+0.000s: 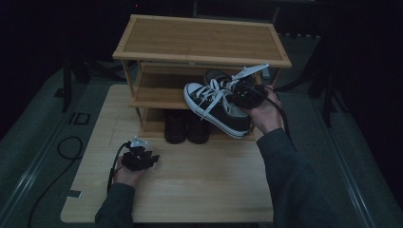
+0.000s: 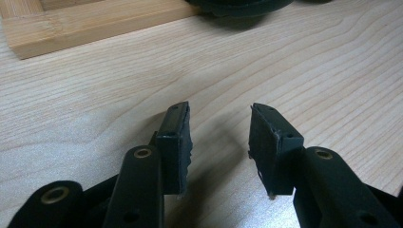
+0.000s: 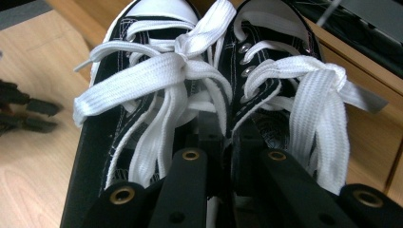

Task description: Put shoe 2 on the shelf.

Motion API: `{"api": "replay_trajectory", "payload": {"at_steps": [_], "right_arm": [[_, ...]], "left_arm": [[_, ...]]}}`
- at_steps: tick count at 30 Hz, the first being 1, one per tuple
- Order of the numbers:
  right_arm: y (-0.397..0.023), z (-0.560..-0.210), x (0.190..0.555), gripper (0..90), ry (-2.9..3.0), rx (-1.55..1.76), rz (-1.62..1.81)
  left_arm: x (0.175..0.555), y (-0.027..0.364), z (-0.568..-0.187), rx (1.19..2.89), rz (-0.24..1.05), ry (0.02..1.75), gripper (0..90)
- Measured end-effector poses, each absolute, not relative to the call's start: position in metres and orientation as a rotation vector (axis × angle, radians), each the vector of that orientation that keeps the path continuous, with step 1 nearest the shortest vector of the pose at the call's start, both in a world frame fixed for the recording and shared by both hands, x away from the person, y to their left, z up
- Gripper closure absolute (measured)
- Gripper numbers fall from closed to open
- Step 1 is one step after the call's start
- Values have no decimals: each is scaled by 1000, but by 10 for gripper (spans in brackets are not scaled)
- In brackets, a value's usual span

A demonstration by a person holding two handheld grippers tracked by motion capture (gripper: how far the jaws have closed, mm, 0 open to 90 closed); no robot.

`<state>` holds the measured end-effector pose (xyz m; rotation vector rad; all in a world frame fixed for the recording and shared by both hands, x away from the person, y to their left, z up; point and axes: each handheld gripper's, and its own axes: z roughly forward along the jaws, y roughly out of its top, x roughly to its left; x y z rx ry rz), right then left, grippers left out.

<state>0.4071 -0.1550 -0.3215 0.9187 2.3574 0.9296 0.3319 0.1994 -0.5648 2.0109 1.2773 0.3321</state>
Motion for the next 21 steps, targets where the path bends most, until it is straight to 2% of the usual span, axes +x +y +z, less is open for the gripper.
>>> {"api": "replay_trajectory", "payload": {"at_steps": [21], "right_arm": [[-144,-328,410,856,2227,1068,928]], "left_arm": [[332,200,-565,2012,330,1277,592]]}}
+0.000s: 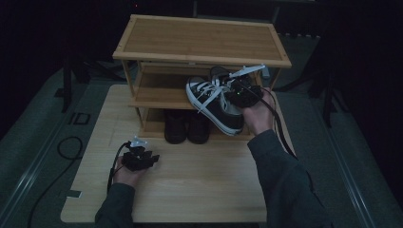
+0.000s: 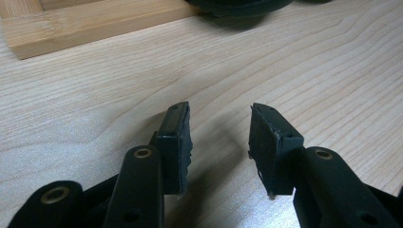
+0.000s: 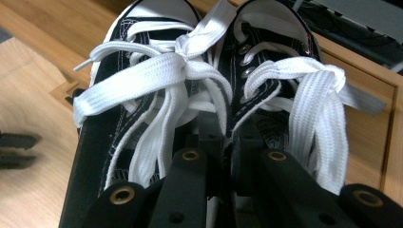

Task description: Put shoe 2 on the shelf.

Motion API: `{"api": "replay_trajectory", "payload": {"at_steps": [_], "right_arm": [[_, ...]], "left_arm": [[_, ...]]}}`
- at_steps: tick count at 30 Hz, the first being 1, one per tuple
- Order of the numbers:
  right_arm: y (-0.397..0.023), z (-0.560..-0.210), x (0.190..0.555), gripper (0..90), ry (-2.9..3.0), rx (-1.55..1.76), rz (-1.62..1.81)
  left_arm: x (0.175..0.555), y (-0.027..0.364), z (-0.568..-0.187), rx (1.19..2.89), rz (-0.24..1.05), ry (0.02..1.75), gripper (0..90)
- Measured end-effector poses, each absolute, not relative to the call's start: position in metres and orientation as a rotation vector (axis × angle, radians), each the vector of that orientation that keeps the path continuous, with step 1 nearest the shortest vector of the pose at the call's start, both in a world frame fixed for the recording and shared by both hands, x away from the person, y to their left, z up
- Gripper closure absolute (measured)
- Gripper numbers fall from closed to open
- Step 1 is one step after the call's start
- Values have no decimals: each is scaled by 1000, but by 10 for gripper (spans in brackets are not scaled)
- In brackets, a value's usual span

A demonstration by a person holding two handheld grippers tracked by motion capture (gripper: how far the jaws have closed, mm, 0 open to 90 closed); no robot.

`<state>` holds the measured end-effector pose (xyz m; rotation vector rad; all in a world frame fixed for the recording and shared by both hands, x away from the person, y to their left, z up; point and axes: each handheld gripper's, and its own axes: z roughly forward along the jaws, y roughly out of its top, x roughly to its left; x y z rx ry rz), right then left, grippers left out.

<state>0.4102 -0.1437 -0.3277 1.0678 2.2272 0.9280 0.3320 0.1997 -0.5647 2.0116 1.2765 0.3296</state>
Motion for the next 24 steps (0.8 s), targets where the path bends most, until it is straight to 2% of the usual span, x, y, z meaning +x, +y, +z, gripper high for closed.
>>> {"api": "replay_trajectory", "payload": {"at_steps": [14,24], "right_arm": [[-135,-337,415,852,2106,1200,934],[-133,-335,418,713,2153,1146,873]], "left_arm": [[332,200,-565,2011,326,1275,592],[332,200,-565,2011,327,1275,591]]}}
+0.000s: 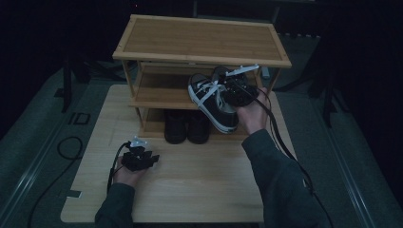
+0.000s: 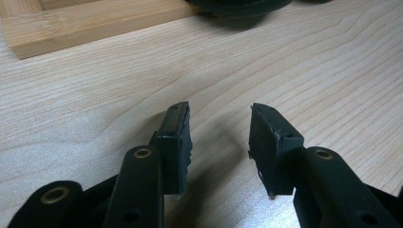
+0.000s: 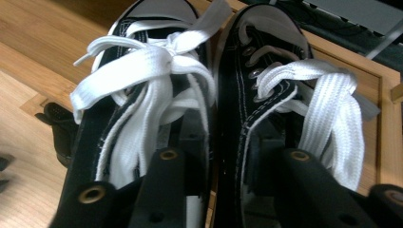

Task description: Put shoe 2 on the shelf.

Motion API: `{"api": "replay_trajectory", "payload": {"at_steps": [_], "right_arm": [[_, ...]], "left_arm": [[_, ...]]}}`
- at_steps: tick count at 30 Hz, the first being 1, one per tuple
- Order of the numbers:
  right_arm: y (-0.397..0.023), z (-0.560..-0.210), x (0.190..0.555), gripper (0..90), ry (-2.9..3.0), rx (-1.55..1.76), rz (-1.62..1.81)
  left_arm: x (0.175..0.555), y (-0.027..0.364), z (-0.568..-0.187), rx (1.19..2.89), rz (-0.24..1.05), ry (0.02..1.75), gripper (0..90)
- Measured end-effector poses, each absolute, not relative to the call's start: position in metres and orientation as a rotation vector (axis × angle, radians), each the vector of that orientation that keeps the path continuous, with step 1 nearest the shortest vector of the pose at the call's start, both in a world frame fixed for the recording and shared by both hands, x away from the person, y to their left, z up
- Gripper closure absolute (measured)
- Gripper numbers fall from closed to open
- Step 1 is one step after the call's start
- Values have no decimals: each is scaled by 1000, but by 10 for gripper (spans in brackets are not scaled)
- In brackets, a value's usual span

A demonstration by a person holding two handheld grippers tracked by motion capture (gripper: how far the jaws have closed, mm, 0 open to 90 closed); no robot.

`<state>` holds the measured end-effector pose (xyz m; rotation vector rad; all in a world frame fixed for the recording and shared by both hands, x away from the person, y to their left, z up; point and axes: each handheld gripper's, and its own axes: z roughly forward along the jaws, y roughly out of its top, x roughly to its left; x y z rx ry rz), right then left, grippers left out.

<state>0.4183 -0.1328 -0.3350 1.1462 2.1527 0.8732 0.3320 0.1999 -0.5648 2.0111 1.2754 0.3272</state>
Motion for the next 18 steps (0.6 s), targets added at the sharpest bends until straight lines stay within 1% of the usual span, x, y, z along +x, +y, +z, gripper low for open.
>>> {"api": "replay_trajectory", "payload": {"at_steps": [5,10,18], "right_arm": [[-136,-334,420,623,2155,1156,867],[-137,-330,420,591,2184,1142,869],[-145,-319,416,563,2222,1077,872]], "left_arm": [[332,200,-565,2010,325,1276,591],[332,200,-565,2013,324,1274,590],[332,200,-565,2011,328,1276,586]]}}
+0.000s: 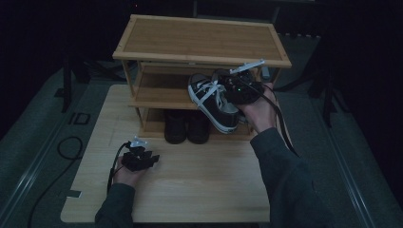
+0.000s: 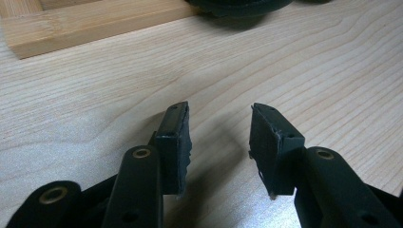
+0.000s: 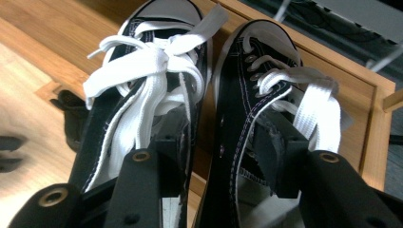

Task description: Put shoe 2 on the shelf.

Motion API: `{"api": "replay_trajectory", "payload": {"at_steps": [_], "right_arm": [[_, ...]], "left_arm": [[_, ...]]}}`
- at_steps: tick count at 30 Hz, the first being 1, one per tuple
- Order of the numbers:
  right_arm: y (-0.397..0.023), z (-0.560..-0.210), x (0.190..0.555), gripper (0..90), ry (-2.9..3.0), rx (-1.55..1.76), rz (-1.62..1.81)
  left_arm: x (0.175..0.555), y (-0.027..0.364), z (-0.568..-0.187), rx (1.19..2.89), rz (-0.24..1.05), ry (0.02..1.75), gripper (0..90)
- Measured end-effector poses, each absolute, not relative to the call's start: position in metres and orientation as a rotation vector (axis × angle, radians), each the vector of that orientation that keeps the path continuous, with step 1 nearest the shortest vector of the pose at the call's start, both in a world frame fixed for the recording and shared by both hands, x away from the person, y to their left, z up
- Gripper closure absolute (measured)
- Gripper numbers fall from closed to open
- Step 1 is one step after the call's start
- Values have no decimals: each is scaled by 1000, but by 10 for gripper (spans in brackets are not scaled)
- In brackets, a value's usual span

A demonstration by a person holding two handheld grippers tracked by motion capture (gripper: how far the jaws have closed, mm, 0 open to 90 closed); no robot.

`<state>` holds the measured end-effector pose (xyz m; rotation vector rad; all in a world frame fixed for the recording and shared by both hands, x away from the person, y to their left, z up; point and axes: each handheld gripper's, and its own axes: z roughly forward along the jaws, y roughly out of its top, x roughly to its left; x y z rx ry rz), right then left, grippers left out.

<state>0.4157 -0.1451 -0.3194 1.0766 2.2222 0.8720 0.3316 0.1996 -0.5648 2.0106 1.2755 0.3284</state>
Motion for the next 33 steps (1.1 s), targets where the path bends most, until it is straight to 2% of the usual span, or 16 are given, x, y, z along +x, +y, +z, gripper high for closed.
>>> {"api": "replay_trajectory", "payload": {"at_steps": [18,25,33], "right_arm": [[-156,-305,410,556,2274,959,939],[-157,-301,404,668,2251,907,958],[-156,-302,401,892,2334,816,935]], "left_arm": [[332,200,-565,2008,326,1275,584],[332,200,-565,2010,322,1275,582],[332,195,-559,2056,341,1300,593]]}}
